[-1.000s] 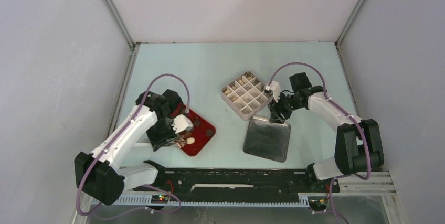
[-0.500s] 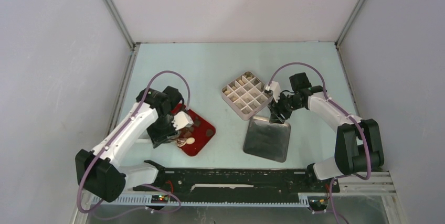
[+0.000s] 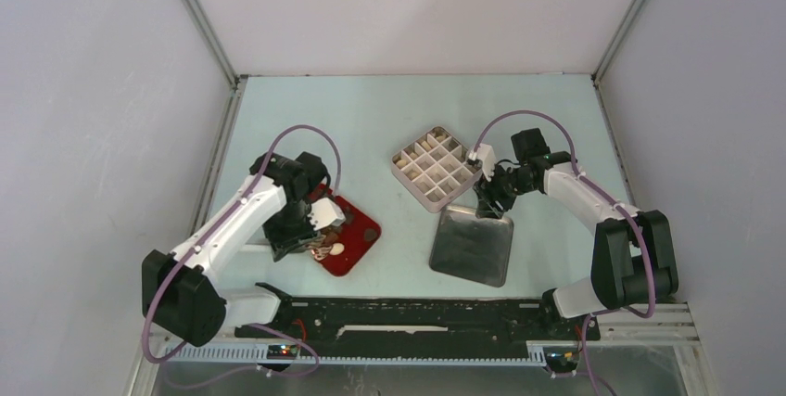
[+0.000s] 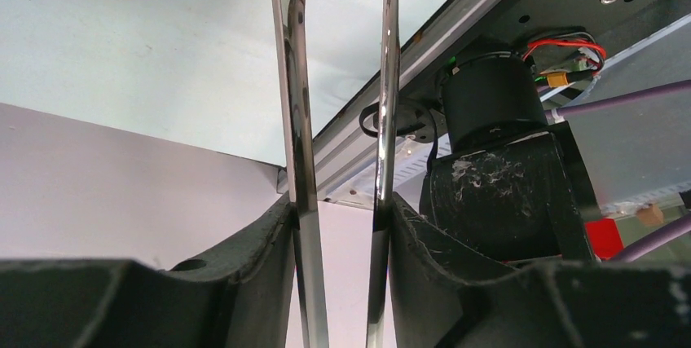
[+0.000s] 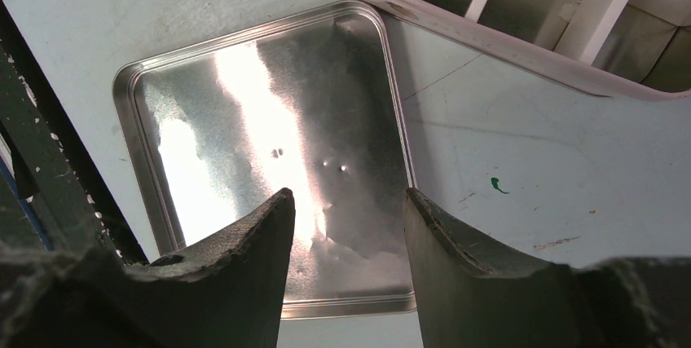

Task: Pack the chocolate

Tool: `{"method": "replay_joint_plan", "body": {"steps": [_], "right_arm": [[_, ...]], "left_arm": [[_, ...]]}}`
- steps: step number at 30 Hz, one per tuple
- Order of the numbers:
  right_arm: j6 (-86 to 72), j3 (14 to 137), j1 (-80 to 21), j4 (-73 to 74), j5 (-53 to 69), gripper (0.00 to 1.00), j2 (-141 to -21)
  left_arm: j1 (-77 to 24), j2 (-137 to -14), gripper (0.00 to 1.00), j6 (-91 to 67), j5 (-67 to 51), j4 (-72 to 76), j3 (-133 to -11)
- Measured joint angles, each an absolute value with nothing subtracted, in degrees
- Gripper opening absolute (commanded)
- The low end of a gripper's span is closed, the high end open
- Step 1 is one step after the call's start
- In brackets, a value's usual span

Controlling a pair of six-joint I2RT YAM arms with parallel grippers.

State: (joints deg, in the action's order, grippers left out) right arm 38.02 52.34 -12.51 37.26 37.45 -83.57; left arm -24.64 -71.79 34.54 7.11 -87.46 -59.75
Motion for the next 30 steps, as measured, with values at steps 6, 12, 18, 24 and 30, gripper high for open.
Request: {"method": "replay_joint_plan", "body": {"steps": [6, 12, 18, 24, 30], "right_arm": [[38.0, 52.3, -12.5, 37.3, 37.4, 0.54, -83.6], [38.0, 52.3, -12.5, 37.3, 37.4, 0.54, -83.6], [38.0, 52.3, -12.5, 37.5, 37.4, 0.54, -83.6], [38.0, 52.3, -12.5, 37.5, 37.4, 0.54, -83.6], [38.0, 52.3, -12.5, 37.5, 37.4, 0.54, -83.6]], "left_arm": [[-24.7, -71.8, 0.44, 34.7, 7.4, -88.2, -59.7], [-26.2, -73.0, 0.41, 34.6, 8.0, -87.6, -59.5], [-27.0, -74.9, 0.28, 34.6, 9.1, -87.6, -59.0], [-27.0, -74.5, 0.14, 35.0, 8.6, -88.1, -59.9], [-27.2, -73.7, 0.08, 35.0, 6.0, -88.8, -66.8]]}}
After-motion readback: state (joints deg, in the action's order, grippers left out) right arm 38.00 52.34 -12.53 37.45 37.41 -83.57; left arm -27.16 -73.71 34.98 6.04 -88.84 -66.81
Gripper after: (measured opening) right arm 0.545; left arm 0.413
